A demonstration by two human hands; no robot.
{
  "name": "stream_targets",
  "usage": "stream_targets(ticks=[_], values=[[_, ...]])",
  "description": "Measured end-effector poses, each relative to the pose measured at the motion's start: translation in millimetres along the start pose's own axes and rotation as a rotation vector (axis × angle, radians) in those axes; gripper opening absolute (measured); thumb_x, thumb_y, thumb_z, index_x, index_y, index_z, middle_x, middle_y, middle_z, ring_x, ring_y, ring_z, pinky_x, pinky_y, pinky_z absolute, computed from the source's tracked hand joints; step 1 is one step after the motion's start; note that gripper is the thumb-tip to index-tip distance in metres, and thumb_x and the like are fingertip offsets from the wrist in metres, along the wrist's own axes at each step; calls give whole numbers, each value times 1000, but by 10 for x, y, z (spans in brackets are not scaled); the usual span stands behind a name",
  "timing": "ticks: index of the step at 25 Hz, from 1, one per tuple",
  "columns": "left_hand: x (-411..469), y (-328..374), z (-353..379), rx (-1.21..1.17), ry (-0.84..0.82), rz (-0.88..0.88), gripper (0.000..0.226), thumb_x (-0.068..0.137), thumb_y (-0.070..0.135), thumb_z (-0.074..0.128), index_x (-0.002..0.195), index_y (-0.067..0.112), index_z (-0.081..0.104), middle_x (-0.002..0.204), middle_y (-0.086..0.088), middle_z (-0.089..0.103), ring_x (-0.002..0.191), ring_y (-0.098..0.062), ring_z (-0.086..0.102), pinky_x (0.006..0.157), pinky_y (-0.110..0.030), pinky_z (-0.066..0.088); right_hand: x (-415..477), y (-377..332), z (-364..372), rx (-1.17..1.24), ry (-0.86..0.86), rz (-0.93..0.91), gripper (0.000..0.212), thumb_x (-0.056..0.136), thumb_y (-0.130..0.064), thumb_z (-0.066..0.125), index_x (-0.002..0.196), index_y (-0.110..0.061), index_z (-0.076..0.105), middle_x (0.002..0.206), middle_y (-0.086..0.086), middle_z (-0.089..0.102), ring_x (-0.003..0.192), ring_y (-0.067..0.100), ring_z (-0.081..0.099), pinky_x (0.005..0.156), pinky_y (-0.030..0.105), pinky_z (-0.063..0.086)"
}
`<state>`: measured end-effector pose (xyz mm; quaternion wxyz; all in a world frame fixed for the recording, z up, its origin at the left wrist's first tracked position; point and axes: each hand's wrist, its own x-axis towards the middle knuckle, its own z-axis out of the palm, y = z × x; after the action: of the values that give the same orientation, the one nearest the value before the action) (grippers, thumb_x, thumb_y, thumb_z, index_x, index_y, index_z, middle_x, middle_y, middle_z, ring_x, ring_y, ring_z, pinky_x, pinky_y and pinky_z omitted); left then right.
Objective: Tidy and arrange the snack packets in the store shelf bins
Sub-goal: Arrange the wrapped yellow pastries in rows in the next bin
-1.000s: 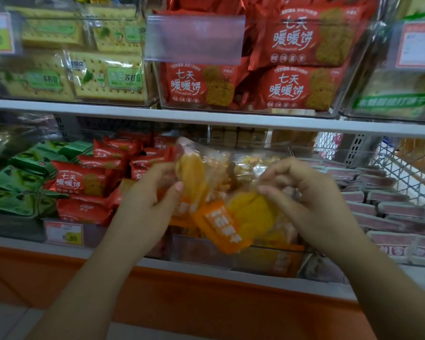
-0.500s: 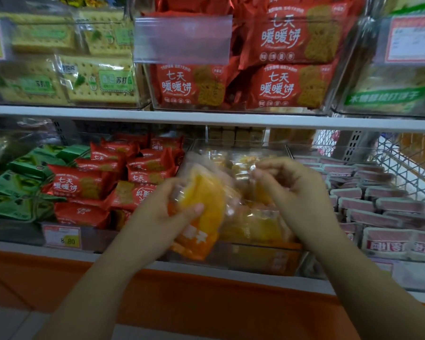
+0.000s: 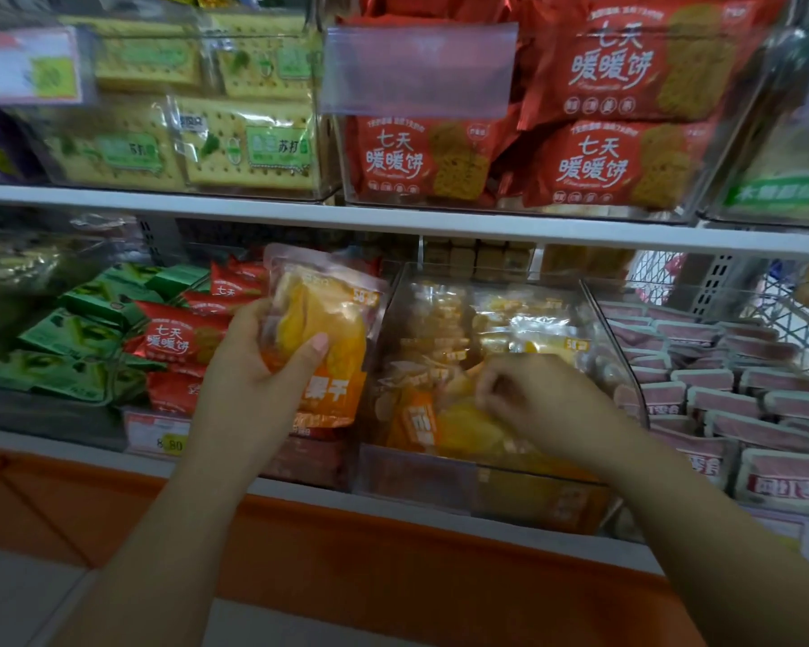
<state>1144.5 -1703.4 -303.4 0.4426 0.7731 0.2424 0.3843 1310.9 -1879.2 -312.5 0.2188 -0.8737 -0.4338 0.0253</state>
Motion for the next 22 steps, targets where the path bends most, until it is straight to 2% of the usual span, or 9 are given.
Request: stream_targets(ticks=[2,4,6,8,11,14,18,20,22], values=[[40,-33,-45,-11,21,1,32,87,31,61,115,33,47,101,16,61,87,2,61,73,-24,49,76,-90,-124,97,38,-97,18,85,-26,64,73,-36,56,72,-15,61,66,-4,57,62,24,45],[72,-52,-74,-13,33,7,34,87,33,60,118,29,48,105,12,62,91,-2,61,78,-28,51,186,-255,-170,6,-108,-218,14,86,-26,65,78,-36,60,71,-18,57,64,-6,53,60,18,38],[92,-59,-83,-23,38,2,41,86,36,61,124,25,49,109,8,62,97,-8,60,83,-34,51,329,-417,-31,-109,-250,-324,2,85,-28,66,87,-29,67,76,-18,57,70,-3,52,64,20,41],[93,-63,-82,-46,34,-7,41,85,36,61,123,24,49,105,10,62,95,-9,61,82,-37,52,444,-542,168,-154,-240,-358,12,82,-29,68,91,-21,69,77,-12,57,72,3,51,63,22,40],[77,-63,-61,-65,11,-3,40,85,37,61,122,25,49,103,12,63,93,-7,62,79,-33,53,494,-478,191,122,-252,-153,23,78,-26,74,96,-14,68,85,-3,67,71,5,59,62,12,44],[85,-80,-46,-65,-12,1,36,86,35,61,119,29,48,101,16,61,87,4,61,66,-11,47,381,-345,106,310,-531,-59,23,80,-19,71,102,-17,65,99,0,72,90,9,67,86,29,53],[93,-76,-27,-85,-31,0,35,87,33,61,119,30,48,98,17,62,82,14,58,58,-3,44,243,-250,2,314,-832,-9,40,89,-13,61,126,-23,51,127,-11,58,112,0,56,88,25,51],[83,-64,-28,-109,-30,5,34,87,32,61,119,29,48,98,16,63,81,12,59,58,-3,45,251,-238,-111,280,-830,-18,45,87,-7,61,127,-26,50,119,-15,60,100,1,61,79,26,54],[79,-61,-21,-121,-36,12,31,88,31,60,116,32,48,96,16,63,81,13,59,58,-4,45,290,-259,-160,349,-673,1,39,84,2,62,116,-20,57,110,-5,64,80,3,66,68,23,54]])
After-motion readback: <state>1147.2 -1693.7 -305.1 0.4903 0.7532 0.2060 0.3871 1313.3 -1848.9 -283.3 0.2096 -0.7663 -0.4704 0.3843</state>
